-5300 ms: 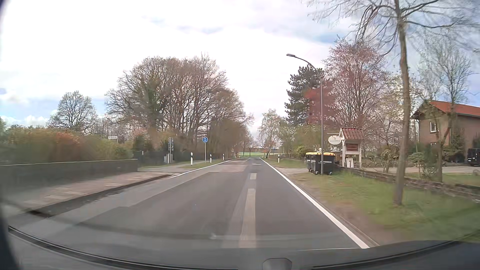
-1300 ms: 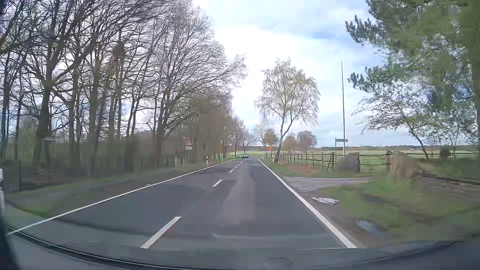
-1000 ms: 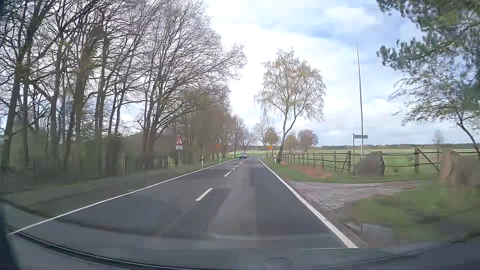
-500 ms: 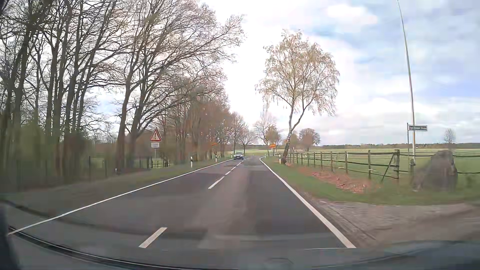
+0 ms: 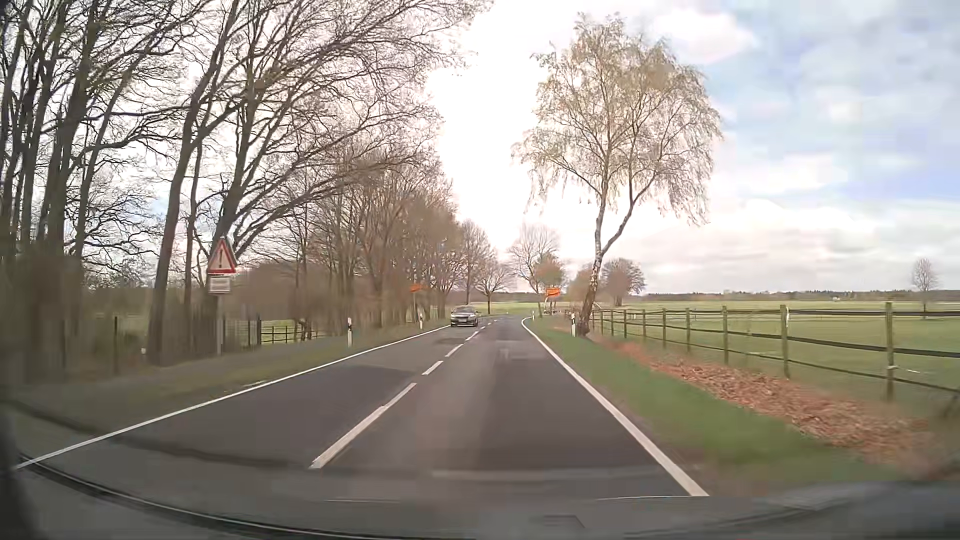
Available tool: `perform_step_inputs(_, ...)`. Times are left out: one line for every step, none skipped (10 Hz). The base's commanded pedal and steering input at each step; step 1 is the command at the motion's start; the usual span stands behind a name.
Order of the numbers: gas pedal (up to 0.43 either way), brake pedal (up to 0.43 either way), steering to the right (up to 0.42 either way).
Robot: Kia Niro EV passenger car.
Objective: Follow the waypoints while adhering to traffic rules and regulations
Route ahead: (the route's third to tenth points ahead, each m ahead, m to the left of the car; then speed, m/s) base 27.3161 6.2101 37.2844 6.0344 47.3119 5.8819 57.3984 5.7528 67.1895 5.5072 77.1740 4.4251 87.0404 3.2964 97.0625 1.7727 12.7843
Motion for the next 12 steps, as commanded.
perform_step_inputs(0.0,0.0,-0.002)
perform_step_inputs(0.0,0.0,-0.002)
perform_step_inputs(0.0,0.0,-0.001)
perform_step_inputs(0.0,0.0,-0.001)
perform_step_inputs(0.0,0.0,-0.001)
perform_step_inputs(0.0,0.0,-0.001)
perform_step_inputs(0.0,0.0,-0.001)
perform_step_inputs(0.0,0.0,-0.002)
perform_step_inputs(0.0,0.0,-0.001)
perform_step_inputs(0.0,0.0,-0.001)
perform_step_inputs(0.028,0.0,-0.002)
perform_step_inputs(0.087,0.0,-0.001)
